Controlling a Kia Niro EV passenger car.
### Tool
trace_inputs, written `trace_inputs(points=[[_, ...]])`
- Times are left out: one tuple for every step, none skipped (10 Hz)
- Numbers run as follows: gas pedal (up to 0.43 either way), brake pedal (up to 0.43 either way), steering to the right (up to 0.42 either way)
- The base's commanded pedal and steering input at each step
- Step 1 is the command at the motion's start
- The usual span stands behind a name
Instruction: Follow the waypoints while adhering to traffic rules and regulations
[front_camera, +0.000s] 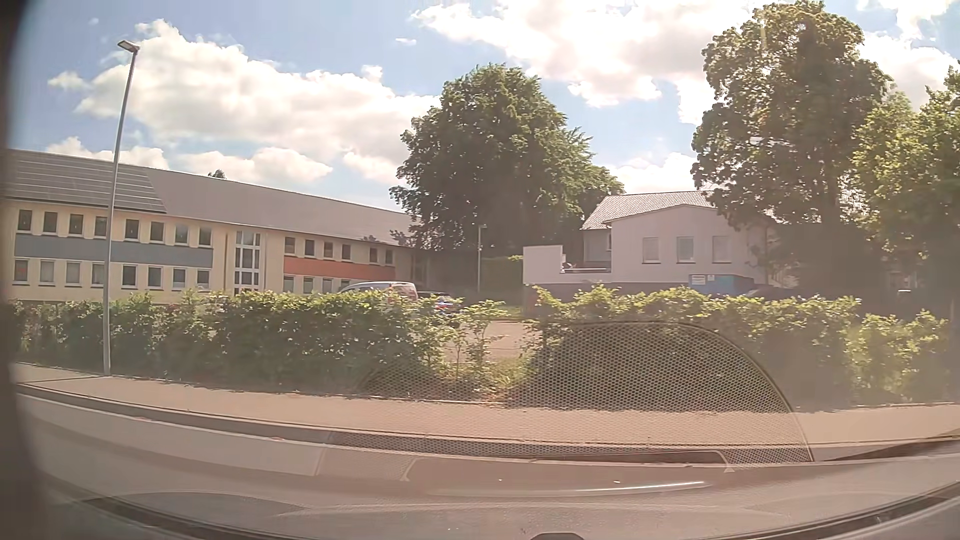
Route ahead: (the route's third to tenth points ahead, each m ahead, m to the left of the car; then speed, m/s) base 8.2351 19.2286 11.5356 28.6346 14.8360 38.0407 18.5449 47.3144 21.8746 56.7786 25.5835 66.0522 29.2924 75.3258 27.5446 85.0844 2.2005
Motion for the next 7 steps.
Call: trace_inputs(points=[[0.28, 0.0, -0.733], [0.28, 0.0, -0.736], [0.28, 0.0, -0.736], [0.28, 0.0, -0.735], [0.28, 0.0, -0.733], [0.28, 0.0, -0.726], [0.28, 0.0, -0.72]])
